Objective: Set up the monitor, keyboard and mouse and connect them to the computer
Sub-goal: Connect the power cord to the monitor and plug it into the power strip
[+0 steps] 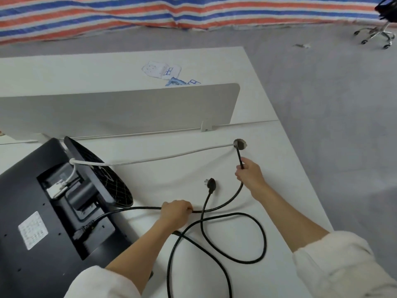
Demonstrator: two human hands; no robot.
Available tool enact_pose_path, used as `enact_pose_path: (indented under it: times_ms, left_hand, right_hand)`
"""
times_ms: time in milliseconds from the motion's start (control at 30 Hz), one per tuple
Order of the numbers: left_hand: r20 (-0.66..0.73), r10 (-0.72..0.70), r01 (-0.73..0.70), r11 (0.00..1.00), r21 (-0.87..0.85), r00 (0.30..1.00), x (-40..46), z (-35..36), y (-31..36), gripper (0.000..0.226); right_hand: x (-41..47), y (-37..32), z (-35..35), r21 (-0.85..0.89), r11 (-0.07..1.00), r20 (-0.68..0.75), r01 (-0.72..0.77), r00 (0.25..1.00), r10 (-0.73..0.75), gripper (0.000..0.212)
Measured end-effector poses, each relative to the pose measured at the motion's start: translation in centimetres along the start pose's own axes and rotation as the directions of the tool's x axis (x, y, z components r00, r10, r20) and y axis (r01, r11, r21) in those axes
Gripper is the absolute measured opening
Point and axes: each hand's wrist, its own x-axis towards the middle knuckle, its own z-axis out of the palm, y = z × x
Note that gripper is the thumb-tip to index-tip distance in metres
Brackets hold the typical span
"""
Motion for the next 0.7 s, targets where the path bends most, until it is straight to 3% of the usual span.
enact_pose_path:
  times_ms: [67, 167, 267, 333, 400, 467, 533, 633, 700]
  left_hand:
    - [-0.073, -0.046, 0.044, 0.999, -0.028, 0.996, 0.4, -0.1, 0.1, 0.027]
    - [-0.178, -0.117, 0.099, 0.989, -0.108, 0.977, 1.1, -1.1, 0.5, 0.025]
    - [-0.289, -0.174, 0.119, 0.973, -0.197, 0.941, 1.2, -1.9, 0.7, 0.024]
    - [-0.308, -0.199, 0.119, 0.958, -0.261, 0.93, 1.1, -2.1, 0.7, 0.025]
    - [-0.293, -0.214, 0.108, 0.935, -0.339, 0.932, 1.2, -2.1, 0.5, 0.026]
    - [-0.277, -0.224, 0.097, 0.908, -0.408, 0.934, 1.2, -2.5, 0.2, 0.026]
    - [-0.257, -0.236, 0.097, 0.885, -0.456, 0.937, 1.2, -3.1, 0.0, 0.025]
    - [-0.195, -0.244, 0.118, 0.859, -0.499, 0.95, 1.4, -3.6, -0.2, 0.024]
    - [-0.152, -0.261, 0.149, 0.844, -0.515, 0.953, 1.8, -3.6, -0.3, 0.024]
  right_hand:
    - [0.0, 1.6, 0.5, -0.308, 0.951, -0.007, -0.014, 1.0, 0.013, 0.059]
    - [-0.7, 3.5, 1.2, -0.748, 0.66, -0.028, 0.073, 0.99, -0.141, 0.062]
    - [-1.7, 4.2, 2.5, -0.852, 0.43, 0.121, 0.299, 0.911, -0.395, 0.044]
    - [-2.6, 3.9, 3.9, -0.796, 0.487, 0.19, 0.358, 0.913, -0.361, 0.033]
    - [-3.4, 3.7, 5.6, -0.735, 0.616, 0.273, 0.285, 0.955, -0.115, 0.043]
    - [-3.5, 4.1, 7.0, -0.699, 0.684, 0.334, 0.207, 0.941, 0.057, 0.039]
    - [-3.2, 4.6, 7.9, -0.604, 0.77, 0.365, 0.205, 0.93, 0.04, 0.021]
    - [-3.0, 5.3, 8.0, -0.368, 0.917, 0.336, 0.155, 0.942, -0.025, 0.013]
    - [-3.7, 5.3, 7.4, -0.236, 0.954, 0.313, 0.188, 0.943, -0.108, 0.007]
